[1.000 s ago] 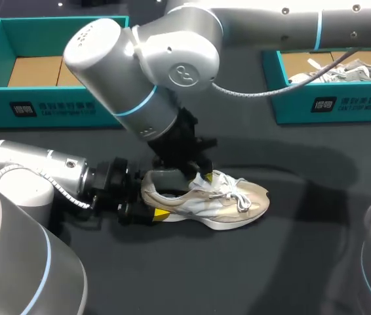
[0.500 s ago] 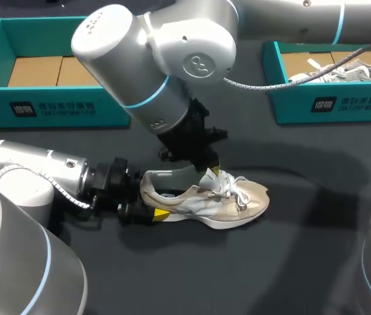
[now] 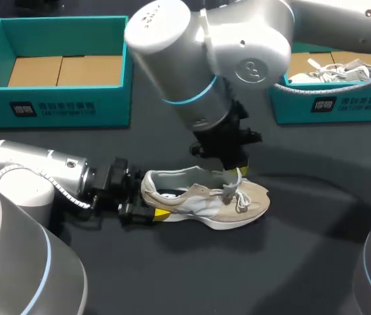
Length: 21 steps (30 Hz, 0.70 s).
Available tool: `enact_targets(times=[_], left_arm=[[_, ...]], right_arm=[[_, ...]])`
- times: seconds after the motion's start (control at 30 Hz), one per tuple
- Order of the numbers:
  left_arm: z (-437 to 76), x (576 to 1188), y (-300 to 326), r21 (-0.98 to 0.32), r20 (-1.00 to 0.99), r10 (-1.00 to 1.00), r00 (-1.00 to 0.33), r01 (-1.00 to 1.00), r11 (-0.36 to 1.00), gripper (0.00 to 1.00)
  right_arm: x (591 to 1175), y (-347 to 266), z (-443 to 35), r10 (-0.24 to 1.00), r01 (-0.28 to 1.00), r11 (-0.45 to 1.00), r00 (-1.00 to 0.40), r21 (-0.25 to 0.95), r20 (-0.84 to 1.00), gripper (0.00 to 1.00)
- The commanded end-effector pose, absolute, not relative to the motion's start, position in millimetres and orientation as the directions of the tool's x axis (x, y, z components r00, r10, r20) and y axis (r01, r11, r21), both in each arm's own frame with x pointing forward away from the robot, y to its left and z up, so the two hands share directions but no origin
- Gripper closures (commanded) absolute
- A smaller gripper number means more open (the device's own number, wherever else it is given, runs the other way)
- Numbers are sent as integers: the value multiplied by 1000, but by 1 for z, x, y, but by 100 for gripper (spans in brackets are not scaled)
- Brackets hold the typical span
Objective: Take the shoe out of the shoebox, open the shoe tongue, remove and reinsert the insole, then place the shoe into the shoebox
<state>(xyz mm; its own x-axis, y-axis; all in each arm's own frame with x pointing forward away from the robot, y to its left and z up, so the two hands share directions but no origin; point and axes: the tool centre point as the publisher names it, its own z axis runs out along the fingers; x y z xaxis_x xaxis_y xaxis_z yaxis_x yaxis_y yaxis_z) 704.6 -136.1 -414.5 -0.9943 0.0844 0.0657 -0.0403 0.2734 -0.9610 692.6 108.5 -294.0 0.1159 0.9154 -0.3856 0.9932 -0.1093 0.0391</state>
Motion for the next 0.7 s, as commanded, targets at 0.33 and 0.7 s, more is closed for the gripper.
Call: enact_targets(times=[0.33, 0.7], left_arm=[[-417, 704, -137, -961, 65, 83, -994, -40, 273, 100], [-417, 704, -137, -961, 65, 83, -994, -40, 273, 100]], right_arm=[[697, 71, -327, 860, 932, -355, 357, 76, -365, 100], [696, 60, -349, 837, 928, -366, 361, 69, -412, 80]])
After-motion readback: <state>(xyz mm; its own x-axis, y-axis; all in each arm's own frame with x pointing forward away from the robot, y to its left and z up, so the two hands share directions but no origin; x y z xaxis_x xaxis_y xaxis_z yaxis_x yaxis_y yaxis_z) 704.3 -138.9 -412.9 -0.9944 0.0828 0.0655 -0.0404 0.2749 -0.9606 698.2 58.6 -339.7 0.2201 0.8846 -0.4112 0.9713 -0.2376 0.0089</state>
